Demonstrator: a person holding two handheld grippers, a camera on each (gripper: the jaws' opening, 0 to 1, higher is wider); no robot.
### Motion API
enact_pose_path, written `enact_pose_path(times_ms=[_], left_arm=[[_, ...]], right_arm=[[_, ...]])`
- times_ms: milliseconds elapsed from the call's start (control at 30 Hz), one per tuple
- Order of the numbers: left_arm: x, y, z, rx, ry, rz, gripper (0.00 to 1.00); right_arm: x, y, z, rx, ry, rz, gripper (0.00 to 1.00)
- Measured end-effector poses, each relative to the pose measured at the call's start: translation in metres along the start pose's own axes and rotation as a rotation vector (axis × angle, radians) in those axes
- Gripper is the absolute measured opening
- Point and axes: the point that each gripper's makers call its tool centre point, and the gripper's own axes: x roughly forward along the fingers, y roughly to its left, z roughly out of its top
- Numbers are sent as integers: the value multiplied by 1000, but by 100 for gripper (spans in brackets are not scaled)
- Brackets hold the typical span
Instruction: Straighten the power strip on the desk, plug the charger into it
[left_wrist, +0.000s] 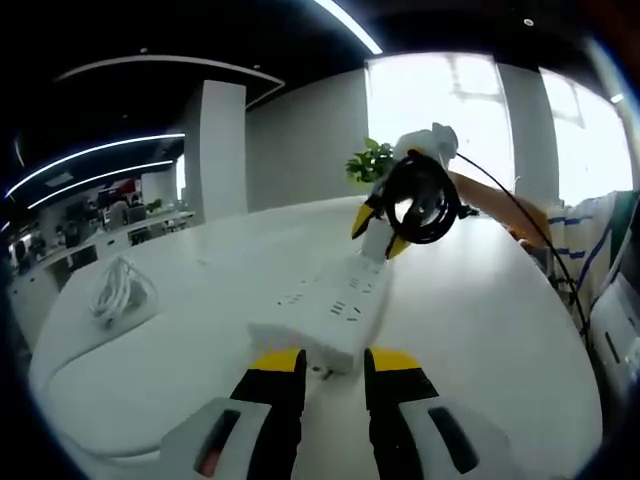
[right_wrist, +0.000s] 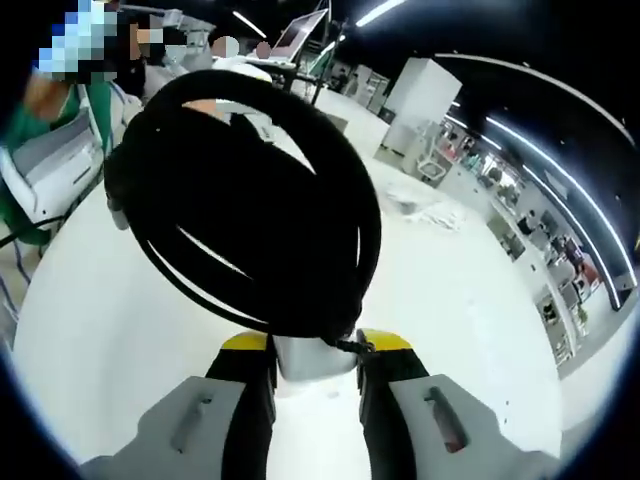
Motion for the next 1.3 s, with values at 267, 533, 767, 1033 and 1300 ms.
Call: enact_pose_path(times_ms=[267,533,767,1033,1300], left_arm=[[0,-2,-1,1,-1,2,23],[0,-3,-2,1,0,4,23],[1,-1,-4,-2,3,8,23],[3,0,-6,-3,4,17,23],[3,1,-6,-14,-7,21,23]], right_arm=[[-3,-2,4,10,-48,-64,31],[-12,-4,3,69,-98,-120,30],[-20,-6,2,123,-144,-184,32],[-24,-8,0,178,-227,-240,32],[-31,-9,-1,225,-277,-260,33]])
